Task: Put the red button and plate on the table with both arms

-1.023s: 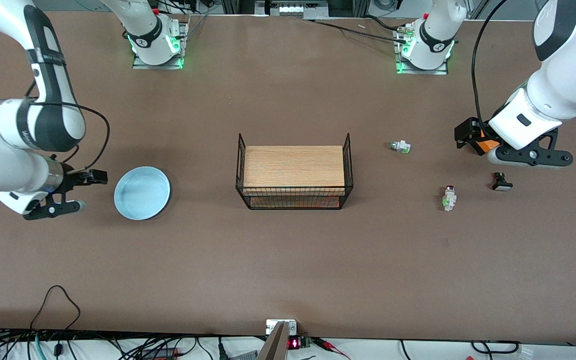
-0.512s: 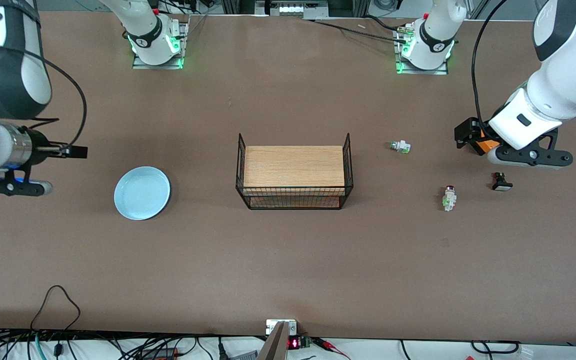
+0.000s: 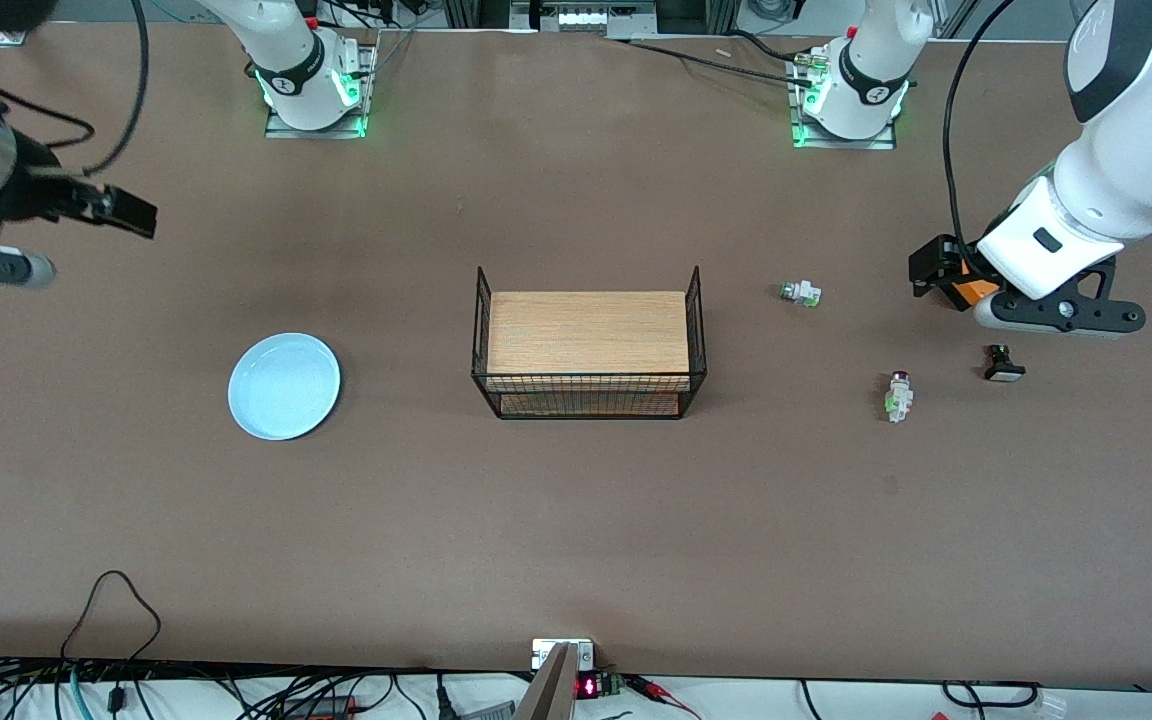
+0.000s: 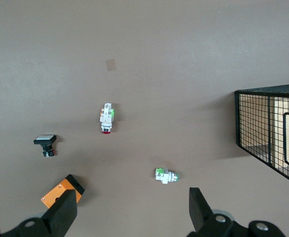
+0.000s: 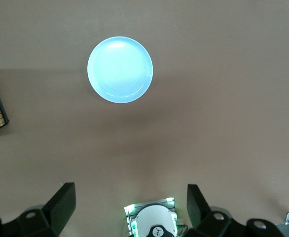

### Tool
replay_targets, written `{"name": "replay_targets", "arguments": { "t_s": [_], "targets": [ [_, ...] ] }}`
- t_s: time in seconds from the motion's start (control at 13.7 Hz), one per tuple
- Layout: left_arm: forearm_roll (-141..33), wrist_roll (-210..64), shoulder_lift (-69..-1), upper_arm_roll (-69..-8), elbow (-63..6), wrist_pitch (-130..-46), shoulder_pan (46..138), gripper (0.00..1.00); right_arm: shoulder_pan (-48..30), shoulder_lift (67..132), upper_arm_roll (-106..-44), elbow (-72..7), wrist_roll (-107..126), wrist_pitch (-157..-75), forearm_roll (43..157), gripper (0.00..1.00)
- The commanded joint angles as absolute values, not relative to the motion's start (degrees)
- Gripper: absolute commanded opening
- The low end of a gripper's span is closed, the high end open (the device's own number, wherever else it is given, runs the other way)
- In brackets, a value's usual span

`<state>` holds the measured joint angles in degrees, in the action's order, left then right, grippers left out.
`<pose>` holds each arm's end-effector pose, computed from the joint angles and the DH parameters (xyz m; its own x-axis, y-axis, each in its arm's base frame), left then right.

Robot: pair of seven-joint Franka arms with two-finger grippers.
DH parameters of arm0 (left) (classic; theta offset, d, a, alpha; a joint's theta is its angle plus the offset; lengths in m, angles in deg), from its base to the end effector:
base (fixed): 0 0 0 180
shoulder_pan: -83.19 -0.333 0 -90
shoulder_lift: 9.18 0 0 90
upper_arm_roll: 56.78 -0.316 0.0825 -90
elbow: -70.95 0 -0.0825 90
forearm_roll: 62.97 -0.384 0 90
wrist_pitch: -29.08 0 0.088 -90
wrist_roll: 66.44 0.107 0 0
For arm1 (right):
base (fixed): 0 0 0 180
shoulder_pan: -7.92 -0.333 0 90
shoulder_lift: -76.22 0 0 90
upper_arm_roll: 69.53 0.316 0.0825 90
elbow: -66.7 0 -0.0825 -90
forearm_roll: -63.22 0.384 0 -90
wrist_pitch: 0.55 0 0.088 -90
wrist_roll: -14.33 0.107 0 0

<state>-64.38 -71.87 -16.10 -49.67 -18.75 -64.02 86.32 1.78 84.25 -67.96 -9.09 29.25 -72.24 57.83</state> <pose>0.5837 -0.0989 0.5628 0.9946 -0.0849 -0.0593 -0.0859 -0.9962 -0.0152 0.5589 0.0621 0.6352 0.9715 -0.1555 -0.1787 -0.1312 -0.9814 0.1403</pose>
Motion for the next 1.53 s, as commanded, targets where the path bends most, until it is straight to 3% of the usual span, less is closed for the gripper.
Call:
{"name": "replay_targets", "arguments": {
  "t_s": [0.0, 0.66, 1.17, 1.32, 1.46],
  "targets": [
    [-65.4, -71.3, -15.1, -49.7, -19.6, -63.7, 86.4, 1.00, 4.1, 79.0, -67.9, -16.3, 29.1, -73.9, 59.3, 1.00],
    [-66.3, -70.8, -15.1, -49.7, -19.6, -64.1, 86.1, 1.00, 4.4, 76.7, -72.5, -22.7, 23.4, -76.8, 66.1, 1.00],
    [-66.2, -68.2, -15.5, -50.0, -19.8, -65.0, 84.6, 1.00, 4.3, 79.9, -72.4, -17.6, 23.4, -74.1, 65.4, 1.00],
    [-64.7, -67.4, -14.8, -50.1, -21.2, -66.1, 82.3, 1.00, 4.1, 79.9, -72.2, -17.5, 23.6, -74.8, 63.1, 1.00],
    [-64.1, -65.6, -10.8, -50.4, -27.3, -71.2, 82.0, 1.00, 4.2, 79.9, -72.1, -17.1, 23.5, -77.9, 62.1, 1.00]
  ]
}}
